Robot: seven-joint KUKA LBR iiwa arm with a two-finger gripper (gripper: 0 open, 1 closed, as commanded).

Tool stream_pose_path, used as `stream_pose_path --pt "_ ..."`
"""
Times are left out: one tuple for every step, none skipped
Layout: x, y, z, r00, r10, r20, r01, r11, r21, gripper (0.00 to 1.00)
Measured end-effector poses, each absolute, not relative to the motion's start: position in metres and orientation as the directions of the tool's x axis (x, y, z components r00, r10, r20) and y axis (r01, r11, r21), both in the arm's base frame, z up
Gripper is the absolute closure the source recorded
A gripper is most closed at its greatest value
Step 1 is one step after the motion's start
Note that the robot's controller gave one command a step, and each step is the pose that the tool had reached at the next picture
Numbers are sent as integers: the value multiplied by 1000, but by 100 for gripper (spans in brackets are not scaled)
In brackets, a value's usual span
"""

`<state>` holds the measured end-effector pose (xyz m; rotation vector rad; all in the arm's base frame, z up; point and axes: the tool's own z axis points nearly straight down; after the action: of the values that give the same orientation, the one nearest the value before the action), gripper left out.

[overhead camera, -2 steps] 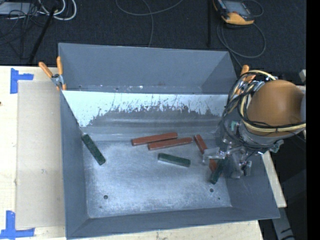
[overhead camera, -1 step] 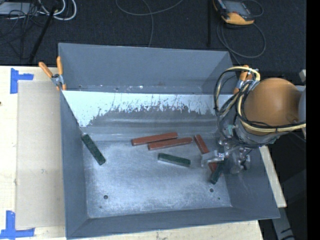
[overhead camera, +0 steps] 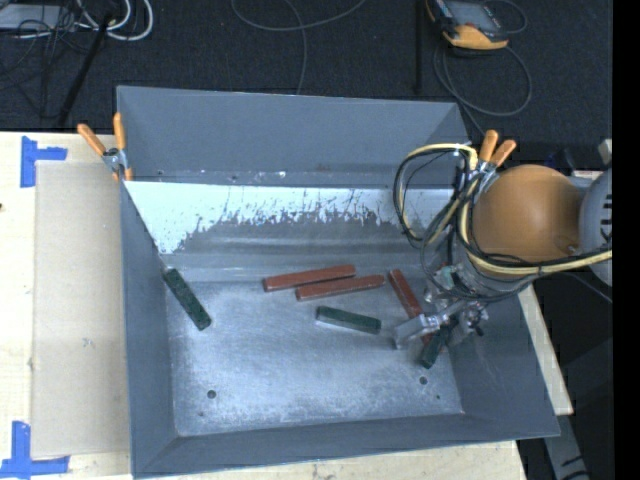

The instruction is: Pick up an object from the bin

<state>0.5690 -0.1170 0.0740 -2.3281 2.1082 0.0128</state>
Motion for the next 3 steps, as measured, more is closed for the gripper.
stream_pose_path --pt "569 -115 75 97 -995 -5 -995 -97 5 0" --pt "569 -116 73 92 -996 -4 -996 -92 3 100" --pt "568 -115 89 88 -996 -2 -996 -88 1 100"
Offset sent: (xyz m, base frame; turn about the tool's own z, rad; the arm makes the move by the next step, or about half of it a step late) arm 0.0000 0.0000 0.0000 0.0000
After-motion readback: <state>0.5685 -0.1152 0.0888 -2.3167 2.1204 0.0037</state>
